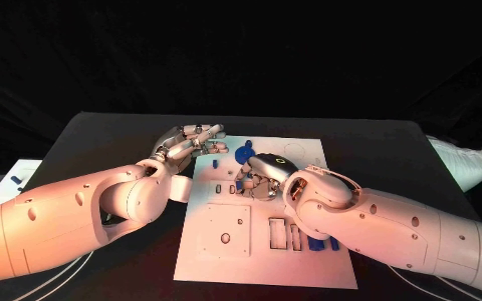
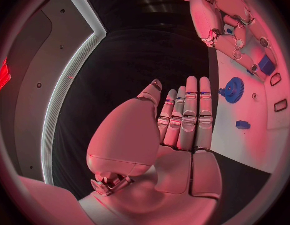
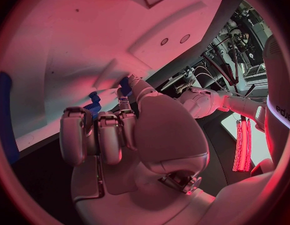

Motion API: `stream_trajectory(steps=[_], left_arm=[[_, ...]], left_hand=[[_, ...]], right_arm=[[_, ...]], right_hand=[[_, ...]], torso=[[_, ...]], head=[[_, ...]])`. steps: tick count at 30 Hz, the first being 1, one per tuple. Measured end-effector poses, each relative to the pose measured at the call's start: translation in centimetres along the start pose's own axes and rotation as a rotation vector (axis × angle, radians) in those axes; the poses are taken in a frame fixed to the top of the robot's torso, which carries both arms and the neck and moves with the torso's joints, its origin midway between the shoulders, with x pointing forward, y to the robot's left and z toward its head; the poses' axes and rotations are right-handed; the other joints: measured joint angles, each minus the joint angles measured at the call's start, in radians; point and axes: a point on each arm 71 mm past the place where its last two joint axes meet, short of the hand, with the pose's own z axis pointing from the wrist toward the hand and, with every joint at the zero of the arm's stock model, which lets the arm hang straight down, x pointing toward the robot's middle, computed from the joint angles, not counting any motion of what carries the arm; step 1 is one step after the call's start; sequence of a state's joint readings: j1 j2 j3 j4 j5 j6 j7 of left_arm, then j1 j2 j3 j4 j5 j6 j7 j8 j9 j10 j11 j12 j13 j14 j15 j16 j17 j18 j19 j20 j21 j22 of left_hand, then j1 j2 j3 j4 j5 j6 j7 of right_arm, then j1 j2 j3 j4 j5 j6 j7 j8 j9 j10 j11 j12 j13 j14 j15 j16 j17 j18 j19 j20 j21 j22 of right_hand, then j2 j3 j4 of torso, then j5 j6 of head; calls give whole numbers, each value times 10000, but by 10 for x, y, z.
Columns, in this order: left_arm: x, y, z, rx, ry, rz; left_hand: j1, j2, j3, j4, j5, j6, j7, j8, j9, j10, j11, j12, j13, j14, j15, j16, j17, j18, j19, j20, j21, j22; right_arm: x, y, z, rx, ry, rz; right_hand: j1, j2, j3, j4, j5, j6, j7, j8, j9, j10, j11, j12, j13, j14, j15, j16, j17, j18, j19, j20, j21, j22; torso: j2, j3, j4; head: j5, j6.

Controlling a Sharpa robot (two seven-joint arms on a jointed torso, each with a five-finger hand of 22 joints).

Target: Assemble the parts on the task board

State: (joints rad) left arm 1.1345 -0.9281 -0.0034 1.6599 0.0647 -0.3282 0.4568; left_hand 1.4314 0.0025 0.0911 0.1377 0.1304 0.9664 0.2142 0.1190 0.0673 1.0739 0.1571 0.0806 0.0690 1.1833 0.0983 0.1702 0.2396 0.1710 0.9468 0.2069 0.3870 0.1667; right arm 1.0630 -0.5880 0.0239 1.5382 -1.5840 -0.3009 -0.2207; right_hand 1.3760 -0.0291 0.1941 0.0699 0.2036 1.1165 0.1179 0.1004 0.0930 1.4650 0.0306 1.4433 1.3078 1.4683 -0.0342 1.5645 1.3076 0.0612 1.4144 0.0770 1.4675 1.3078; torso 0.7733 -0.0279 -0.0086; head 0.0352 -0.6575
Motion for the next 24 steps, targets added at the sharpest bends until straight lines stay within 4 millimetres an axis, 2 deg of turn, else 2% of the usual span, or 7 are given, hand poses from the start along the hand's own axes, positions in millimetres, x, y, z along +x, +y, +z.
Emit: stream_trajectory(steps=[11, 18, 20, 24], left_arm=[[0, 0, 0, -8, -8, 3], [-1, 0, 0, -13, -13, 5], [-1, 0, 0, -15, -13, 5], [-1, 0, 0, -19, -13, 5]], left_hand=[[0, 0, 0, 0, 0, 0, 0, 0, 0, 0, 0, 0, 0, 0, 0, 0, -1, 0, 0, 0, 0, 1], [0, 0, 0, 0, 0, 0, 0, 0, 0, 0, 0, 0, 0, 0, 0, 0, 17, 0, 0, 0, 0, 1], [0, 0, 0, 0, 0, 0, 0, 0, 0, 0, 0, 0, 0, 0, 0, 0, 17, 0, 0, 0, 0, 1], [0, 0, 0, 0, 0, 0, 0, 0, 0, 0, 0, 0, 0, 0, 0, 0, 17, 0, 0, 0, 0, 1]], right_arm=[[0, -1, -1, 101, 134, -147], [0, -1, -1, 129, 131, -167], [0, -2, -1, 139, 127, -170], [1, -2, 0, 147, 115, -170]], right_hand=[[-159, -159, -78, 78, 0, 105, -92, -66, -5, 0, -1, -236, 0, 0, 0, -19, -1, 0, -111, 0, -74, -2], [-331, -330, -161, 161, 2, -85, 60, -210, -32, 0, -1, -467, 0, 0, 0, -56, -1, 0, -221, 39, -157, -2], [-353, -353, -178, 167, 2, -159, 53, -237, -44, 4, 3, -544, 0, 0, 0, -88, -1, 0, -237, 55, -171, -4], [-431, -431, -272, 212, 18, -327, 121, -315, -96, -19, 90, -695, 1, -38, 38, -133, -2, 1, -271, 90, -232, -83]], torso=[[0, 0, 0], [0, 0, -1], [0, 0, -1], [0, 0, -5]], head=[[14, -22], [20, -31], [20, -28], [15, -14]])
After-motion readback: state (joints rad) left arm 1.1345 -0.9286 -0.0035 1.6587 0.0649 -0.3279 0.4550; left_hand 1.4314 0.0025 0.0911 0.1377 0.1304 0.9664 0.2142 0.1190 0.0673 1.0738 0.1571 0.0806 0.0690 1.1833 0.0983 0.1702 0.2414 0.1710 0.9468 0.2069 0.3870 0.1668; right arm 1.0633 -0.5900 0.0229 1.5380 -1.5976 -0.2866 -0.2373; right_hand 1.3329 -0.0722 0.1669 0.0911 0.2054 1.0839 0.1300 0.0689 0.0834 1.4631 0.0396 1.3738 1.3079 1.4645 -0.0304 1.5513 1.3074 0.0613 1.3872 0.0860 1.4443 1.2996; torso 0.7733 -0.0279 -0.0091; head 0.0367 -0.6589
